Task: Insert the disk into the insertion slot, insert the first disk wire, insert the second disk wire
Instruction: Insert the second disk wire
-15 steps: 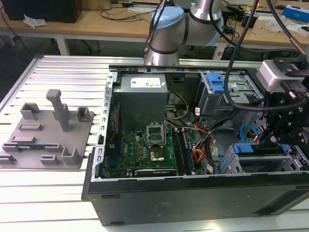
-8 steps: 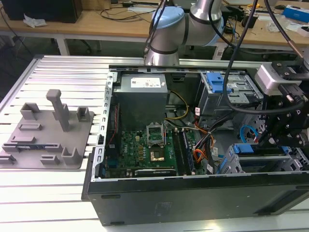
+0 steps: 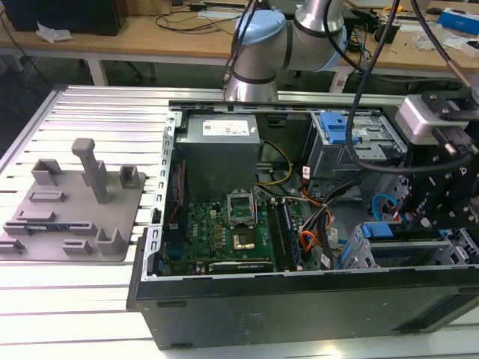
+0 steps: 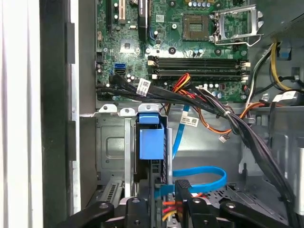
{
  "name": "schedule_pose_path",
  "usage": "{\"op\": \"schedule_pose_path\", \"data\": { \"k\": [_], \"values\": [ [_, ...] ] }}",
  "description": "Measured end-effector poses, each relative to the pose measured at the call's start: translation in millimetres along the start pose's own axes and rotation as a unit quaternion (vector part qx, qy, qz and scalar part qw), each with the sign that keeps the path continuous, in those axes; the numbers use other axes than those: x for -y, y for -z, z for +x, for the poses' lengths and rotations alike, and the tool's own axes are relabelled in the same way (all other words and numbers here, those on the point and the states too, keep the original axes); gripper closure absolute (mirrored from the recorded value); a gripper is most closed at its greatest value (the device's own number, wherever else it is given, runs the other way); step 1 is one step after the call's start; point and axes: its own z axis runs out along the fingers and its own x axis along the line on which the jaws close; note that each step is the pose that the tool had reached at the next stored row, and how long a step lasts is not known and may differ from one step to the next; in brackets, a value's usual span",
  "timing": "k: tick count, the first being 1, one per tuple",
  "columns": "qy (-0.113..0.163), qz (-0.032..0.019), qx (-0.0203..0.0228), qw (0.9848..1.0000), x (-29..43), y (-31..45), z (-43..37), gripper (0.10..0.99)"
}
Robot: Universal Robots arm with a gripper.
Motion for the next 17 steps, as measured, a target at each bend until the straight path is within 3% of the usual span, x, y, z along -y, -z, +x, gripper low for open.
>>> {"op": "schedule_pose_path", "data": {
  "k": [4,5,6,8,9,17],
  "values": [
    [0.0,-0.0001,-0.0054,1.0,0.0,19.5,-3.9,0.725],
    [-0.001,-0.0001,-0.0067,1.0,0.1,25.2,-4.9,0.808],
    [-0.001,-0.0001,-0.0077,1.0,0.1,31.0,-5.5,0.808],
    [-0.002,0.0002,-0.0086,1.0,-0.3,39.2,-6.2,0.933],
    [-0.002,0.0007,-0.0091,1.0,-0.8,41.3,-6.8,0.98],
    [-0.002,0.001,-0.0098,0.9999,-1.2,41.9,-7.4,0.98]
  ]
}}
